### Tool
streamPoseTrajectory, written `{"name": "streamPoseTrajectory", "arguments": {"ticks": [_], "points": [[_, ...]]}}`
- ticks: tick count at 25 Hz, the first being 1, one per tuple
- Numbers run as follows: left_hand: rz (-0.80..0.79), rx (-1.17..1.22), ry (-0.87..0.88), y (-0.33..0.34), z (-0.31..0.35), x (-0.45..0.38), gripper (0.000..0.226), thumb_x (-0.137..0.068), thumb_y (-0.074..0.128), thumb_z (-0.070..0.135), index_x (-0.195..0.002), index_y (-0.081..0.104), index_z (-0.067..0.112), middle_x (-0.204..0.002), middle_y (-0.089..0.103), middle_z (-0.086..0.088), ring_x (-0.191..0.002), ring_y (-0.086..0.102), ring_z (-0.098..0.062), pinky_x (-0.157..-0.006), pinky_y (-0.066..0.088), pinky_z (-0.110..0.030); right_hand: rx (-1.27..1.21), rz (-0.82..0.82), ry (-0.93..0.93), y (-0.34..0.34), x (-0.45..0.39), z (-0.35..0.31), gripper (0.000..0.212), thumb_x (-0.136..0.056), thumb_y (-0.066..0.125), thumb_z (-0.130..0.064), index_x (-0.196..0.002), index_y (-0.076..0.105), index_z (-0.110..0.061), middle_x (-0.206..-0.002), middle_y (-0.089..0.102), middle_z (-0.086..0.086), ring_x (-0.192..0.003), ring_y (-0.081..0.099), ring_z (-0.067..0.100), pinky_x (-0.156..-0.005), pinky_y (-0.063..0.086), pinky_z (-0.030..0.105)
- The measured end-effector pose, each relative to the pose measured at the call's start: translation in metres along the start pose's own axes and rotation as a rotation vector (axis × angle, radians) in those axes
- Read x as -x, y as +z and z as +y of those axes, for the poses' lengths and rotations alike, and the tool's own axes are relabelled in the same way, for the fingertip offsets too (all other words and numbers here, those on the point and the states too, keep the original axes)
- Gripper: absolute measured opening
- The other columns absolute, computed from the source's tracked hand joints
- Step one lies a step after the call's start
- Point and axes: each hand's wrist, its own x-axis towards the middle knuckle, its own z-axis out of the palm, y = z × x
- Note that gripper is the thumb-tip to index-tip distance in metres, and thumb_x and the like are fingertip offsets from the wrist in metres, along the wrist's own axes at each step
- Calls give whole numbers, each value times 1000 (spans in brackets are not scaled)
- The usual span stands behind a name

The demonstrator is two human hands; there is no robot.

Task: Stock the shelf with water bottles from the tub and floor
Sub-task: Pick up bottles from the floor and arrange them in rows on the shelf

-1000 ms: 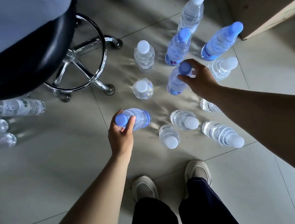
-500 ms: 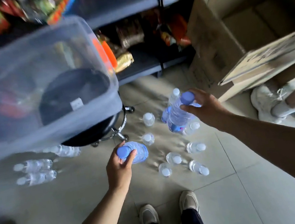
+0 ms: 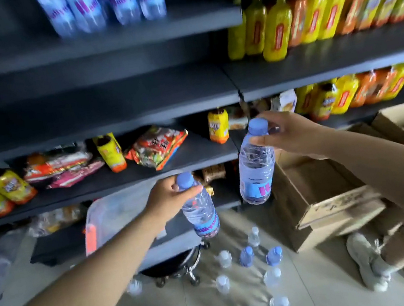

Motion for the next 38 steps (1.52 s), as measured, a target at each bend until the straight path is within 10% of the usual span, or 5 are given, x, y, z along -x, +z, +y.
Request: {"name": "streamPoseTrajectory", "arguments": {"ticks": [4,7,13,29,38], "points": [[-6,10,120,-77,117,7,13,-76,76,15,-83,65,15,-81,64,0,-71,56,-8,-69,47,-20,-67,53,-79,-66,-9,-103,17,-85,68,-25,-97,61,-16,-95,67,5,-83,59,14,-76,52,36],[66,22,178,-143,189,12,12,-80,73,14,-88,65,16,-85,64,-1,-74,57,-11,-76,47,-27,-144,90,-147,-94,-22,-183,16,-88,64,-18,-102,59,-11,-91,65,1,-82,58,14,-68,52,26],[260,35,206,-295,266,13,14,-84,69,17,-97,65,13,-89,66,-7,-56,63,-5,-47,52,-15,-254,150,-208,-94,-83,-317,10,-90,61,-17,-100,61,-16,-89,62,2,-79,56,15,-69,47,30],[545,77,190,-572,203,-190,36,-60,87,27,-91,71,20,-96,72,0,-91,67,-21,-91,53,-38,-98,455,-164,92,-366,-467,50,-75,77,-32,-57,34,-15,-56,34,-2,-53,34,14,-54,33,23],[580,14,140,-598,174,-260,38,-65,85,28,-98,72,14,-95,72,-3,-91,67,-21,-87,53,-33,-25,424,-127,130,-489,-481,34,-76,76,-34,-84,60,-4,-75,54,0,-72,51,18,-67,38,26]]}}
